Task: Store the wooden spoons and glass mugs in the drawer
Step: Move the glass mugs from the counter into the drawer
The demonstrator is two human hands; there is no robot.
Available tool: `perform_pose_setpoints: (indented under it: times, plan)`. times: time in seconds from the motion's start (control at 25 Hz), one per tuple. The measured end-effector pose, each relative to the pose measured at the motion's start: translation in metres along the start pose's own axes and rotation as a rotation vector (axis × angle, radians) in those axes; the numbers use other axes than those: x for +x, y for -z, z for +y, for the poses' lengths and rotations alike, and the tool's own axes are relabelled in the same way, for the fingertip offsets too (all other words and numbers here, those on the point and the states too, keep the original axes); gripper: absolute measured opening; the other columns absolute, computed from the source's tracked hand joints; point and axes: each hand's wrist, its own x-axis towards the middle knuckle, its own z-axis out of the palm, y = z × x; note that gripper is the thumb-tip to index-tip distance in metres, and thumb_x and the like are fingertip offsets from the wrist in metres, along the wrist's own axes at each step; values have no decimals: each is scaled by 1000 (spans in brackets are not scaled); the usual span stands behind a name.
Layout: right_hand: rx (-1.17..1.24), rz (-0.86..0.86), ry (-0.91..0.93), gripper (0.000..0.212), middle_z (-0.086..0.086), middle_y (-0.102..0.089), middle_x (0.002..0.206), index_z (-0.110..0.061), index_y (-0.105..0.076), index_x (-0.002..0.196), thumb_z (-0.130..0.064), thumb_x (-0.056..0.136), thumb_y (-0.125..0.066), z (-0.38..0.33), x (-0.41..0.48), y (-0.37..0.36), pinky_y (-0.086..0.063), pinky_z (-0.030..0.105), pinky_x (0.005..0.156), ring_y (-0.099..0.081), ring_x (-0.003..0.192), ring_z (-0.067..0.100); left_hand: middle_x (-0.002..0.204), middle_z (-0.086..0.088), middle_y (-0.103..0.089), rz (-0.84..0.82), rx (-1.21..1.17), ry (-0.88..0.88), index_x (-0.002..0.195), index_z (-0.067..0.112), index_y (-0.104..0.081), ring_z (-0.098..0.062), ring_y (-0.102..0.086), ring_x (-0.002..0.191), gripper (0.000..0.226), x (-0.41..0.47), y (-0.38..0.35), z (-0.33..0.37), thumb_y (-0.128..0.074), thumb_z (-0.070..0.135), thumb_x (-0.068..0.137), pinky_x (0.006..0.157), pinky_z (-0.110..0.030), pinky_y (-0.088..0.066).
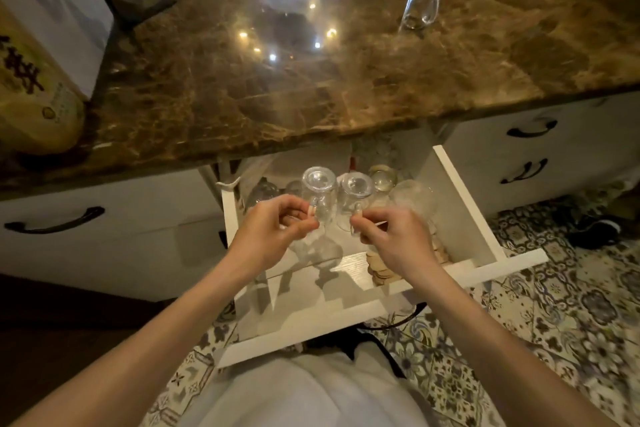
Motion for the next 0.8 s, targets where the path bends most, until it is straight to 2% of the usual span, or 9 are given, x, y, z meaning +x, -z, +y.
perform_pose_setpoints:
  times: [0.08, 0.16, 0.24, 0.32, 0.4, 0.48, 0.56, 0.64, 0.8]
  plan:
    - [-18, -4, -93, 20, -12, -66, 64, -24, -72, 76, -35, 88, -61, 8, 2, -8, -42, 23, 64, -63, 64, 2, 75, 2, -65, -52, 14, 31, 84, 16, -65, -10, -62, 69, 12, 2, -9, -11, -74, 10, 77, 69, -25, -56]
    - [-50, -10, -169, 22, -6, -68, 68, -22, -71, 77, -35, 89, -60, 14, 7, -17, -43, 25, 65, -64, 70, 11, 77, -2, -65, -85, 59, 73, 85, 12, -65, -15, -60, 70, 12, 5, -20, -21, -74, 10, 77, 75, -38, -57]
    - [-68, -14, -220, 23, -3, -68, 71, -19, -72, 78, -34, 90, -60, 18, 14, -24, -41, 24, 61, -64, 74, 15, 74, -2, -65, -102, 111, 118, 85, 11, -65, -13, -59, 66, 12, 8, -29, -29, -74, 11, 77, 77, -40, -57]
    - [-56, -22, -255, 24, 1, -70, 73, -14, -72, 78, -31, 90, -60, 20, 21, -31, -45, 25, 64, -66, 77, 17, 73, -1, -65, -101, 140, 157, 82, 13, -64, -14, -61, 67, 12, 11, -37, -35, -75, 12, 77, 74, -37, -57]
    - [-60, -22, -290, 24, 5, -72, 80, -12, -73, 81, -30, 90, -61, 20, 29, -37, -49, 29, 72, -67, 82, 21, 74, 2, -66, -72, 187, 184, 79, 18, -63, -13, -62, 68, 14, 14, -42, -43, -76, 15, 76, 64, -24, -53]
    - [-80, -12, -331, 23, 7, -73, 87, -11, -73, 86, -29, 90, -60, 20, 37, -42, -47, 29, 72, -65, 88, 24, 73, 8, -65, -38, 232, 203, 76, 23, -62, -5, -61, 64, 16, 16, -47, -46, -77, 19, 75, 52, -12, -42]
    - [-59, -4, -372, 21, 9, -72, 92, -9, -72, 90, -27, 90, -60, 22, 42, -48, -50, 33, 78, -65, 91, 27, 74, 10, -65, -31, 251, 213, 75, 25, -62, -2, -62, 64, 16, 17, -51, -49, -77, 20, 75, 53, -14, -42]
    - [-39, 4, -392, 21, 10, -72, 92, -8, -72, 90, -25, 90, -60, 24, 44, -53, -52, 39, 82, -65, 90, 28, 76, 8, -66, -25, 246, 223, 75, 25, -62, -5, -64, 67, 16, 17, -56, -53, -77, 18, 74, 59, -20, -46]
    - [4, 8, -413, 20, 12, -72, 91, -8, -72, 90, -24, 90, -61, 30, 47, -60, -51, 39, 84, -66, 90, 28, 75, 10, -65, 7, 224, 246, 80, 20, -64, -7, -65, 68, 14, 18, -59, -62, -75, 12, 76, 50, -8, -40]
